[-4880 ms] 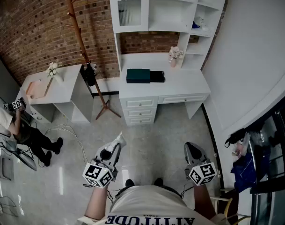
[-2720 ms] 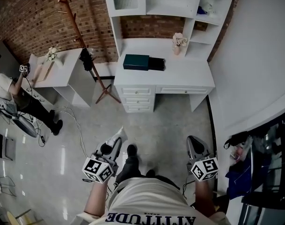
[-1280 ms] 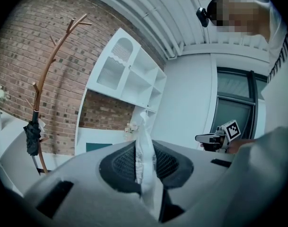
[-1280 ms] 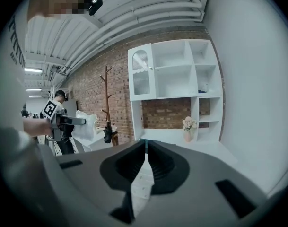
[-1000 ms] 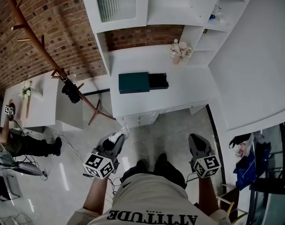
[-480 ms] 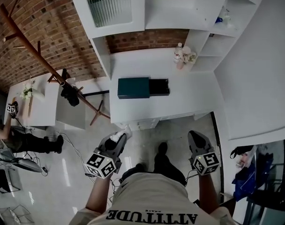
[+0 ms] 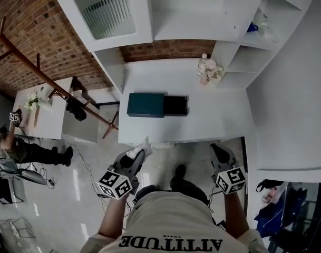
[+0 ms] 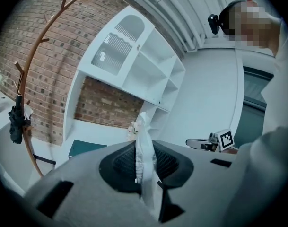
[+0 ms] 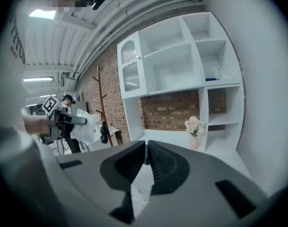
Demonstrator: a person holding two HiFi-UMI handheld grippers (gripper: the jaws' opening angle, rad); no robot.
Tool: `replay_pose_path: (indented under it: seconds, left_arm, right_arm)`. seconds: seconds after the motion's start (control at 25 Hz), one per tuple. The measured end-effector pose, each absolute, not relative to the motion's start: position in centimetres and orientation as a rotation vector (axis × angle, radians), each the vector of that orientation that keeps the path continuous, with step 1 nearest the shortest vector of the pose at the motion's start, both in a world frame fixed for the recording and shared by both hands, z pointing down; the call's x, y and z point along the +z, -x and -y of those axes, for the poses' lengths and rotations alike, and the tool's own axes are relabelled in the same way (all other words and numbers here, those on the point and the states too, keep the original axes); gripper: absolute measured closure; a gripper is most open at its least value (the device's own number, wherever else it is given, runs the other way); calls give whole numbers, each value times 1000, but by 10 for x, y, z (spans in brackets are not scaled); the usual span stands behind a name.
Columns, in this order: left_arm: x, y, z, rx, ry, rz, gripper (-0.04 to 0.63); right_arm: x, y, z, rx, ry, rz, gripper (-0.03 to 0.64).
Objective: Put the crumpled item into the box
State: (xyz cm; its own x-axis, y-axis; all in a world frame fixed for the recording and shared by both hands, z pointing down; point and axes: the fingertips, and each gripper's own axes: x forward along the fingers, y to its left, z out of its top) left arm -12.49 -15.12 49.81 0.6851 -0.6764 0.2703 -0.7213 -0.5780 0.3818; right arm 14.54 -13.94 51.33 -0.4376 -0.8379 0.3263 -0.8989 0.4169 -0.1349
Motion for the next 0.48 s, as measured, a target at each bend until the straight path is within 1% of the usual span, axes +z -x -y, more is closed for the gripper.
replay_pose_path:
  seconds: [0.48]
  left_arm:
    - [526, 75, 219, 229, -2336, 1067, 520]
  right_arm:
    - [546, -172, 171, 496, -1390, 2488, 580]
